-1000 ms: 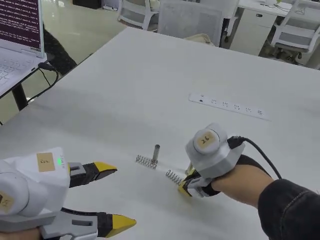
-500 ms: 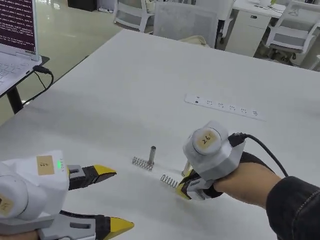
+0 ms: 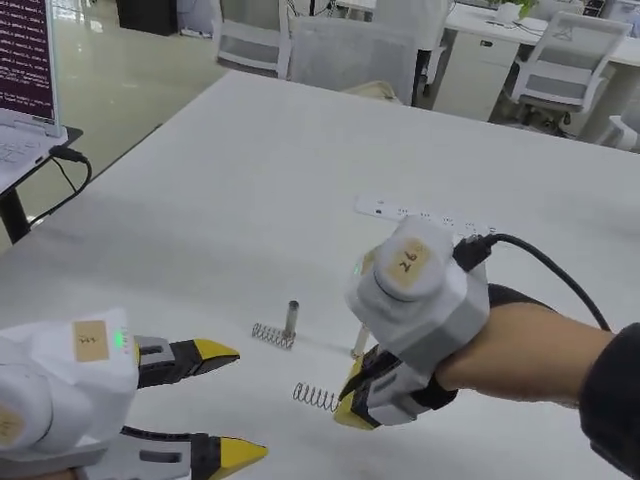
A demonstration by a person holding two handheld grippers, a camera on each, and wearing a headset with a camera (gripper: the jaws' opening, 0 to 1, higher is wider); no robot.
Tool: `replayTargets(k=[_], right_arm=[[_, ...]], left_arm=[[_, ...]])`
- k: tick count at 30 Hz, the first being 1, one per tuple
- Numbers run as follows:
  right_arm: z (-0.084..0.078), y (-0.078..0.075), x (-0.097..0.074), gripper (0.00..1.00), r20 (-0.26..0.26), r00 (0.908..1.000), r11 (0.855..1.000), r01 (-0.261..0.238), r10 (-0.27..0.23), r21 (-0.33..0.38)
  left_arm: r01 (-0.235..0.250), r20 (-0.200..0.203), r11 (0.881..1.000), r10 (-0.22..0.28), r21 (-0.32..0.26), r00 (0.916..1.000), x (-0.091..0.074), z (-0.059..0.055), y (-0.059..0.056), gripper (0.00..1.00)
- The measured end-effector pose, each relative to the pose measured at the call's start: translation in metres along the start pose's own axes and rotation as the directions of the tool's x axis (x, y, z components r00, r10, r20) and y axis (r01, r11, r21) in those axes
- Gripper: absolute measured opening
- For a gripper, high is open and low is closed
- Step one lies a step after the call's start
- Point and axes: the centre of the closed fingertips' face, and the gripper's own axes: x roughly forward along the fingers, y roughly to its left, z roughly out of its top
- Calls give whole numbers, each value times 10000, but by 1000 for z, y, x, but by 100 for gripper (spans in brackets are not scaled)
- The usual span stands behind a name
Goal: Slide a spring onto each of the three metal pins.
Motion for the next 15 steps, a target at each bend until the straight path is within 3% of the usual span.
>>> replayTargets(k=[7,15], right_arm=[[9,13,-5,8,-25,9997,9989,-252,252,-385],[7,25,-9,8,-343,9968,9938,-750,724,-824]], left_arm=[[359,84,9976,-364,591,9993,3,7,-8,30],[898,116,9907,-914,1027,9957,7,10,-20,18]])
